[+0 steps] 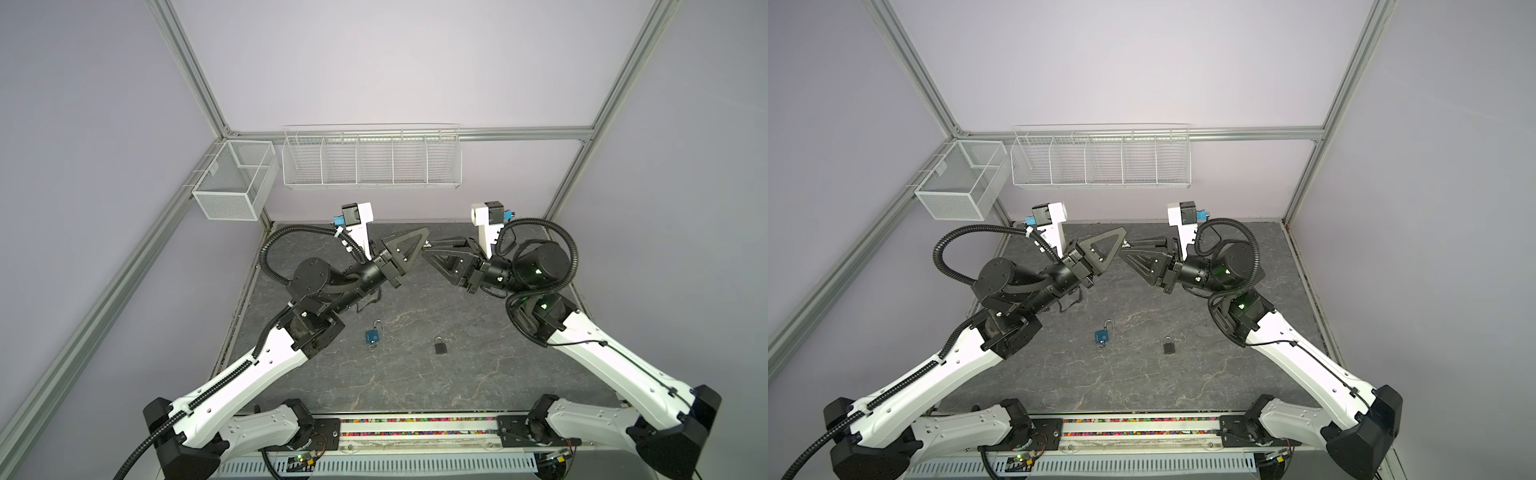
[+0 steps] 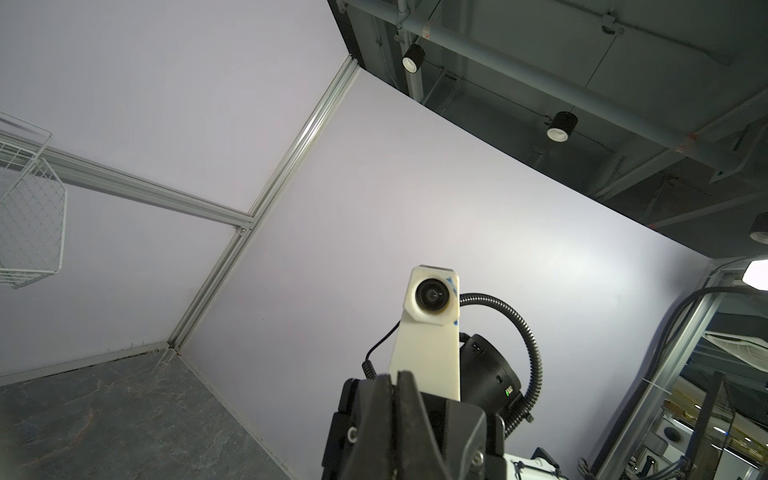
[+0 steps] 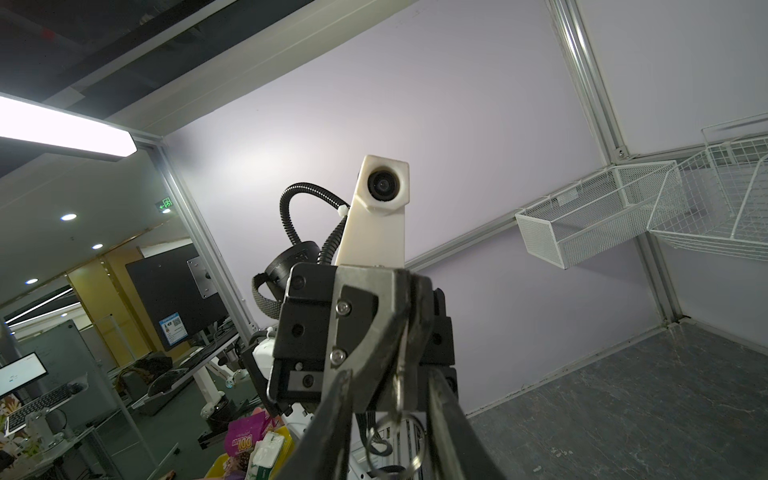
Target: Unlock with the key
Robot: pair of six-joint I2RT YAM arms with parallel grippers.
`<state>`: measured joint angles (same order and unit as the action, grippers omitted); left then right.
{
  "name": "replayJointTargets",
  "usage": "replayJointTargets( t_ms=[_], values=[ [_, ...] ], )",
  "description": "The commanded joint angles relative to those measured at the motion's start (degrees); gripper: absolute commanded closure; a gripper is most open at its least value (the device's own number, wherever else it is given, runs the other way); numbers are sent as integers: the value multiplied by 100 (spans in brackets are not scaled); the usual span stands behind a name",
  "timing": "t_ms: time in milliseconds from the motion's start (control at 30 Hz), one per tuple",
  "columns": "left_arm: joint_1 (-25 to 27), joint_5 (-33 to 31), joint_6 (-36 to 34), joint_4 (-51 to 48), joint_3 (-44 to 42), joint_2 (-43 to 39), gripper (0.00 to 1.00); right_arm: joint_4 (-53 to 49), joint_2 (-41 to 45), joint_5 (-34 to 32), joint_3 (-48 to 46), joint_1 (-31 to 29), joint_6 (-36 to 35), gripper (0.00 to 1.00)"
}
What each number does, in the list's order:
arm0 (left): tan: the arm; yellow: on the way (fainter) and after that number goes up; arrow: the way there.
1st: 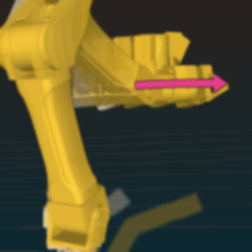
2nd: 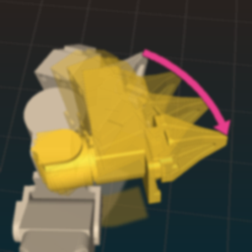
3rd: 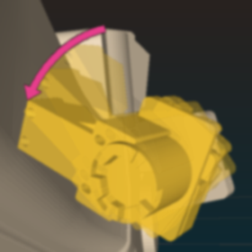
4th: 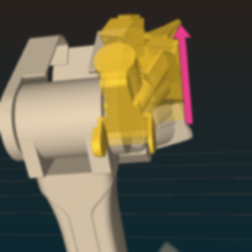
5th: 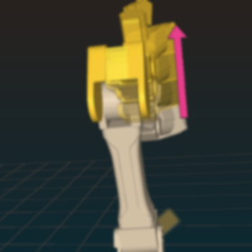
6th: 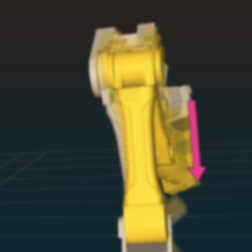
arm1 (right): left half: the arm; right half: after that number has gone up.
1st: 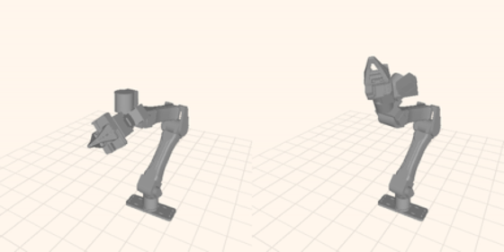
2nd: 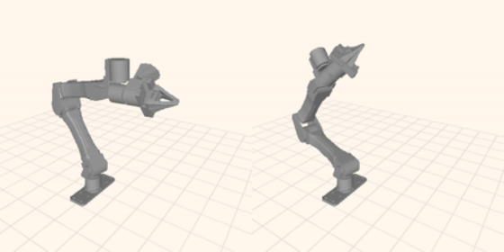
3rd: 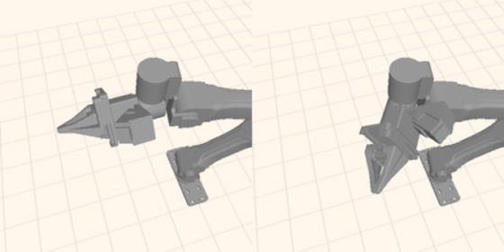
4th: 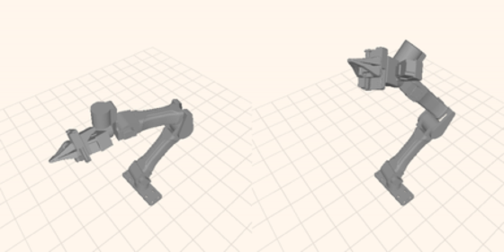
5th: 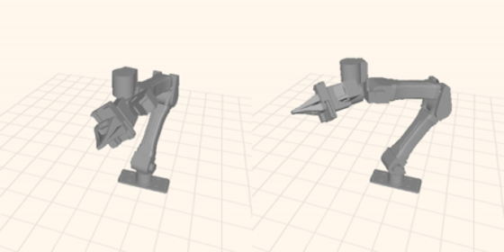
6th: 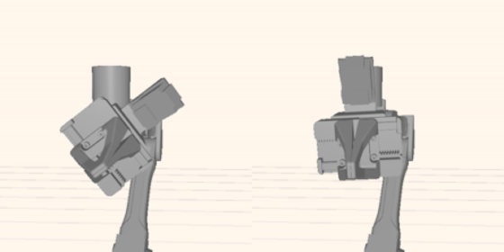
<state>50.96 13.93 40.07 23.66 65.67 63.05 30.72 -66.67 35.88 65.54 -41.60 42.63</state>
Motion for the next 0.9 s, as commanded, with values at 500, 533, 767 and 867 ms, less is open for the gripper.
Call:
replayJointTargets(
  t_ms=[500,533,767,867],
  values=[
    [31,-2,160,541,-176,-7,100,355,-91,-32,-65,30,115,82],
    [32,-20,147,551,-194,-19,100,346,-84,-57,-74,49,113,83],
    [40,-92,139,594,-251,-56,100,347,-76,-92,-67,48,114,94],
    [29,-146,121,618,-291,-88,100,300,-56,-118,-69,48,84,94]
  ],
)
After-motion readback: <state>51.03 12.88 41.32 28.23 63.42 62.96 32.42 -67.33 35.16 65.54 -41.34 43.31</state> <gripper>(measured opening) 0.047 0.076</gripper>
